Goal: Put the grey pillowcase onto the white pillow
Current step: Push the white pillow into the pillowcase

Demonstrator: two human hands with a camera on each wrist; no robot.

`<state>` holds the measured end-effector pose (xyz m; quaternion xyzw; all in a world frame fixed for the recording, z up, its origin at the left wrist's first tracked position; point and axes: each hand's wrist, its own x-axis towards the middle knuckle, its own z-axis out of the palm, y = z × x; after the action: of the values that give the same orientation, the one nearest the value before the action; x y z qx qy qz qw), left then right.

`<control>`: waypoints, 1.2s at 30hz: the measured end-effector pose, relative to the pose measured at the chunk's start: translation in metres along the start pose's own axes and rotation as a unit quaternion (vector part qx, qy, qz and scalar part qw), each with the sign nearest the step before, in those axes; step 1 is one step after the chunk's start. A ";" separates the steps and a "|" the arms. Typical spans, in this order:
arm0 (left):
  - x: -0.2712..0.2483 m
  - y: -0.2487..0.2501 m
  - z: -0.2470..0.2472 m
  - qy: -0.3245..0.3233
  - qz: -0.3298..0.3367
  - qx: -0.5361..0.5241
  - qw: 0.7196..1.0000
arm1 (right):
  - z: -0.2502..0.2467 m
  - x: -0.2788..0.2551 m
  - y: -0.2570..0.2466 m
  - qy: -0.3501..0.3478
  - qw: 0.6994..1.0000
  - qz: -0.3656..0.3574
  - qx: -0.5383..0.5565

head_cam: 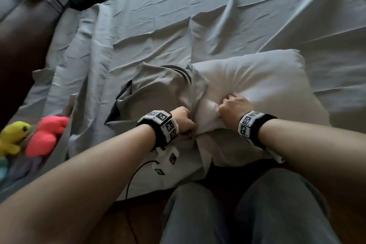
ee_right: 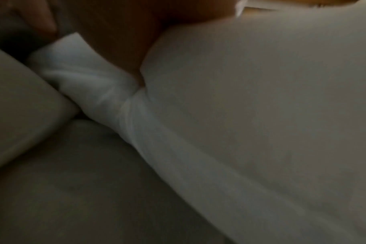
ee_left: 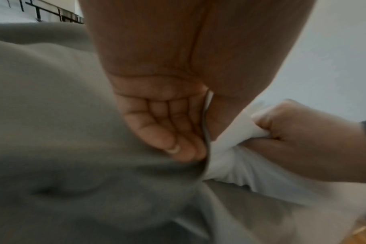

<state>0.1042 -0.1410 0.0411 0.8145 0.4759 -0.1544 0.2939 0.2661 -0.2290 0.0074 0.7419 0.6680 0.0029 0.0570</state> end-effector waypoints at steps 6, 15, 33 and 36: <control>-0.006 0.035 -0.028 -0.013 0.123 -0.515 0.848 | -0.054 0.036 0.001 0.168 0.902 0.121 0.378; 0.018 0.019 -0.042 -0.151 -0.080 -0.117 0.978 | -0.008 0.002 0.027 -0.012 0.978 -0.201 0.061; 0.183 0.038 -0.087 0.164 -0.012 0.001 0.986 | 0.007 0.143 0.078 -0.070 0.952 0.205 0.217; 0.177 0.071 -0.088 0.204 0.085 -0.221 0.950 | -0.009 0.150 0.070 0.042 0.870 0.196 0.450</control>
<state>0.2511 0.0082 0.0390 0.7805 0.4773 0.1497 0.3750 0.3511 -0.0865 0.0119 0.8019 0.4401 -0.2560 -0.3125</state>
